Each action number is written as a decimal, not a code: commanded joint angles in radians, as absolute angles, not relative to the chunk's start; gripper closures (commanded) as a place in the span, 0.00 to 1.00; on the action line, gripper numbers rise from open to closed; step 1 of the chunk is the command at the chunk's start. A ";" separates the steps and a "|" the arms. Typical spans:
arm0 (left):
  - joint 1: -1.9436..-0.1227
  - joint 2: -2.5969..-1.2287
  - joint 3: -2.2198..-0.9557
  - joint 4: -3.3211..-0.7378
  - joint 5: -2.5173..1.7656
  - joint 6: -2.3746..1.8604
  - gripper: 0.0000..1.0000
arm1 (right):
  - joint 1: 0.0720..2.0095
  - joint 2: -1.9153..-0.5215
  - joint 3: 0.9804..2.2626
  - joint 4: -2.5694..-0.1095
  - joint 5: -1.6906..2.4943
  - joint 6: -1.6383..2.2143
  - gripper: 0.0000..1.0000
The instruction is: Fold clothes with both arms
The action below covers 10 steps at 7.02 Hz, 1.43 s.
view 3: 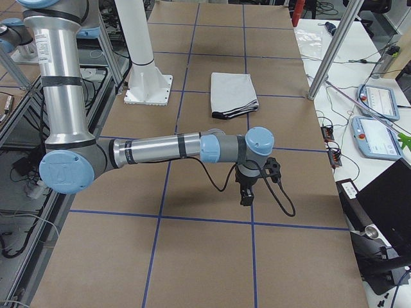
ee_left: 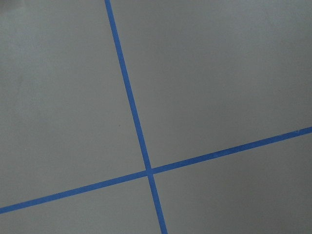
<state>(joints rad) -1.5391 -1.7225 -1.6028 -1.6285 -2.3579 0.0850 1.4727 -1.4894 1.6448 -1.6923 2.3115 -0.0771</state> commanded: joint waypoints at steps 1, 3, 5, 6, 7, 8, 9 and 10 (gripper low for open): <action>-1.539 -1.717 -1.614 -1.628 -2.463 0.084 0.00 | 1.473 -1.489 1.646 -1.692 2.313 -0.077 0.00; -1.537 -1.675 -1.657 -1.634 -2.457 0.092 0.00 | 1.473 -1.489 1.647 -1.692 2.313 -0.078 0.00; -1.537 -1.672 -1.646 -1.638 -2.467 0.097 0.00 | 1.473 -1.489 1.651 -1.692 2.315 -0.077 0.00; -1.537 -1.674 -1.644 -1.632 -2.458 0.091 0.00 | 1.473 -1.489 1.649 -1.692 2.315 -0.077 0.00; -1.539 -1.672 -1.644 -1.632 -2.457 0.092 0.00 | 1.473 -1.489 1.648 -1.693 2.315 -0.077 0.00; -1.539 -1.671 -1.646 -1.632 -2.456 0.089 0.00 | 1.473 -1.489 1.646 -1.694 2.315 -0.077 0.00; -1.539 -1.671 -1.646 -1.632 -2.456 0.090 0.00 | 1.473 -1.489 1.646 -1.694 2.316 -0.077 0.00; -1.537 -1.671 -1.640 -1.632 -2.454 0.091 0.00 | 1.473 -1.491 1.643 -1.694 2.313 -0.077 0.00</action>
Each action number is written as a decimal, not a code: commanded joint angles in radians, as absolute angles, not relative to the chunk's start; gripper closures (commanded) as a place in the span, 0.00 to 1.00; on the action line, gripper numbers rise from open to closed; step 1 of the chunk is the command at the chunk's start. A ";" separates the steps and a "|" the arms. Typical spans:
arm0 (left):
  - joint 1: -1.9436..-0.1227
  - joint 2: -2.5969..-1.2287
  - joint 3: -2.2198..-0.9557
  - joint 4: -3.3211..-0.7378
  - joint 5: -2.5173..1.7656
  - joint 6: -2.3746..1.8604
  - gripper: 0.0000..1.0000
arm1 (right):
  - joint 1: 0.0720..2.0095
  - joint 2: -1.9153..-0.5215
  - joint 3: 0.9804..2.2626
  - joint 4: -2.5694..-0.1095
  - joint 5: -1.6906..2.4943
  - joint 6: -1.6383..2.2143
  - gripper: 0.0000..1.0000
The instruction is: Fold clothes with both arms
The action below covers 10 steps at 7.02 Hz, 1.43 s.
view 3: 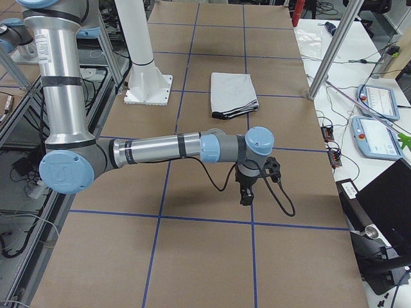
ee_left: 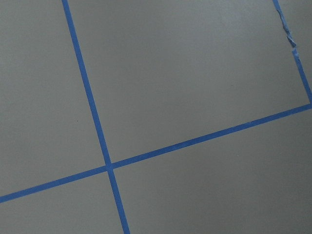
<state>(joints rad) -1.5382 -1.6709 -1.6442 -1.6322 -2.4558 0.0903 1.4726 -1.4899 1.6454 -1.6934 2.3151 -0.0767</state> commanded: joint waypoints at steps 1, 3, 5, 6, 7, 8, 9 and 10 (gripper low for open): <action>-1.539 -1.671 -1.640 -1.631 -2.422 0.092 0.00 | 1.473 -1.491 1.640 -1.694 2.312 -0.078 0.00; -1.537 -1.672 -1.634 -1.625 -2.398 0.094 0.00 | 1.473 -1.505 1.635 -1.695 2.315 -0.075 0.00; -1.539 -1.674 -1.594 -1.624 -2.396 0.094 0.00 | 1.473 -1.512 1.628 -1.695 2.309 -0.077 0.00; -1.540 -1.674 -1.591 -1.623 -2.388 0.094 0.00 | 1.473 -1.517 1.628 -1.695 2.309 -0.077 0.00; -1.542 -1.675 -1.588 -1.623 -2.349 0.094 0.00 | 1.473 -1.532 1.629 -1.695 2.313 -0.077 0.00; -1.543 -1.674 -1.588 -1.623 -2.349 0.094 0.00 | 1.473 -1.532 1.629 -1.695 2.312 -0.077 0.00; -1.543 -1.672 -1.586 -1.623 -2.349 0.094 0.00 | 1.474 -1.532 1.631 -1.695 2.313 -0.077 0.00; -1.543 -1.672 -1.588 -1.623 -2.349 0.094 0.00 | 1.473 -1.532 1.631 -1.695 2.313 -0.075 0.00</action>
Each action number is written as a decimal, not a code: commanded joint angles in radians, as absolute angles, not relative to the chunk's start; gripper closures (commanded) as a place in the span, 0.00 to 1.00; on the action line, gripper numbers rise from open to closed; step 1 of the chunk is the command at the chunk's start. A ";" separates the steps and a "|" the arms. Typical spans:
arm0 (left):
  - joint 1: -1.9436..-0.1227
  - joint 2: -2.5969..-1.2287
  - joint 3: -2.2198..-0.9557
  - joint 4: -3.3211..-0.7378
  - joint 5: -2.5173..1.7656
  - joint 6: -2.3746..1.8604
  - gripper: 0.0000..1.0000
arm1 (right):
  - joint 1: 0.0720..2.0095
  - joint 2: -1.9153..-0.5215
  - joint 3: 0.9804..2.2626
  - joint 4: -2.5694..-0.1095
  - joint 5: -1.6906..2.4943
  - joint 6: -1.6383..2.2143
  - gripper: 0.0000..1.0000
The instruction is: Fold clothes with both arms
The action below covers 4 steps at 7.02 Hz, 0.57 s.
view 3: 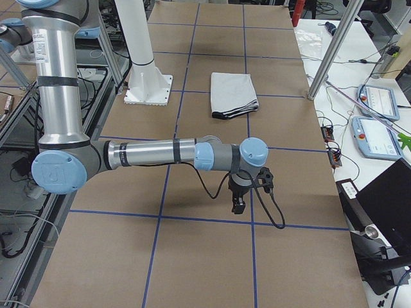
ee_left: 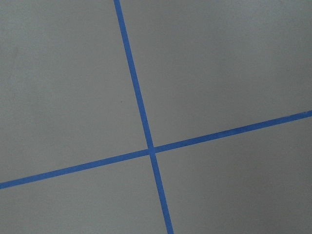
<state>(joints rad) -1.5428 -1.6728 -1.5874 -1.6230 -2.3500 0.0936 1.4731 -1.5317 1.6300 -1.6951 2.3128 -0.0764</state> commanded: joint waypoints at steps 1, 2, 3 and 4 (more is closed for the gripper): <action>-1.543 -1.672 -1.586 -1.623 -2.349 0.094 0.00 | 1.473 -1.532 1.634 -1.695 2.316 -0.075 0.00; -1.543 -1.671 -1.586 -1.623 -2.349 0.094 0.00 | 1.473 -1.532 1.632 -1.695 2.316 -0.075 0.00; -1.543 -1.671 -1.585 -1.623 -2.352 0.094 0.00 | 1.474 -1.534 1.640 -1.695 2.316 -0.075 0.00; -1.543 -1.671 -1.585 -1.623 -2.352 0.094 0.00 | 1.474 -1.534 1.643 -1.694 2.316 -0.075 0.00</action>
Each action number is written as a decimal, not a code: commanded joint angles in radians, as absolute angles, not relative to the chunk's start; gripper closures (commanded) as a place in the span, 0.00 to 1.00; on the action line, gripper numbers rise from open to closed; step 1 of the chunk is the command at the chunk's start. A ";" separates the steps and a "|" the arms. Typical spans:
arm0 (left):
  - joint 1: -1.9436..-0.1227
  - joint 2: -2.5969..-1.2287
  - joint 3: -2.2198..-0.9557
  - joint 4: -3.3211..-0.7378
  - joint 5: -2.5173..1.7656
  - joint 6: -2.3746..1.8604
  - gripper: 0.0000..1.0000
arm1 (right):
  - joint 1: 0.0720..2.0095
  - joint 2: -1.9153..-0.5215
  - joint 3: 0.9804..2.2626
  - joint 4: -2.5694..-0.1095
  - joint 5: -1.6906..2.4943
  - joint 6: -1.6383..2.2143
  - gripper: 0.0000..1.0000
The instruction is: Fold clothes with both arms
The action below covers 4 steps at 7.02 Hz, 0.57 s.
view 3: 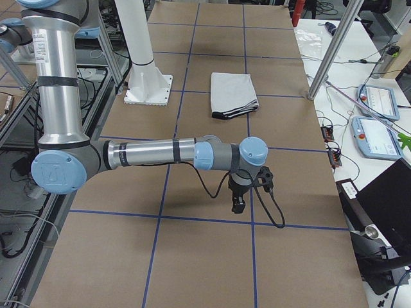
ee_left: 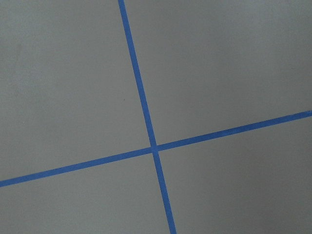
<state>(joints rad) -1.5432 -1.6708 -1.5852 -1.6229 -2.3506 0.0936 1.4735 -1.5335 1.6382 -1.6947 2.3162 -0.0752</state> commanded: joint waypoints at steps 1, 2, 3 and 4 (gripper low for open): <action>-1.543 -1.671 -1.577 -1.623 -2.350 0.094 0.00 | 1.474 -1.532 1.644 -1.694 2.316 -0.075 0.00; -1.543 -1.672 -1.551 -1.623 -2.350 0.094 0.00 | 1.474 -1.532 1.658 -1.694 2.316 -0.075 0.00; -1.543 -1.672 -1.545 -1.621 -2.352 0.094 0.00 | 1.474 -1.532 1.664 -1.694 2.316 -0.075 0.00; -1.543 -1.672 -1.545 -1.623 -2.353 0.094 0.00 | 1.474 -1.532 1.663 -1.694 2.316 -0.077 0.00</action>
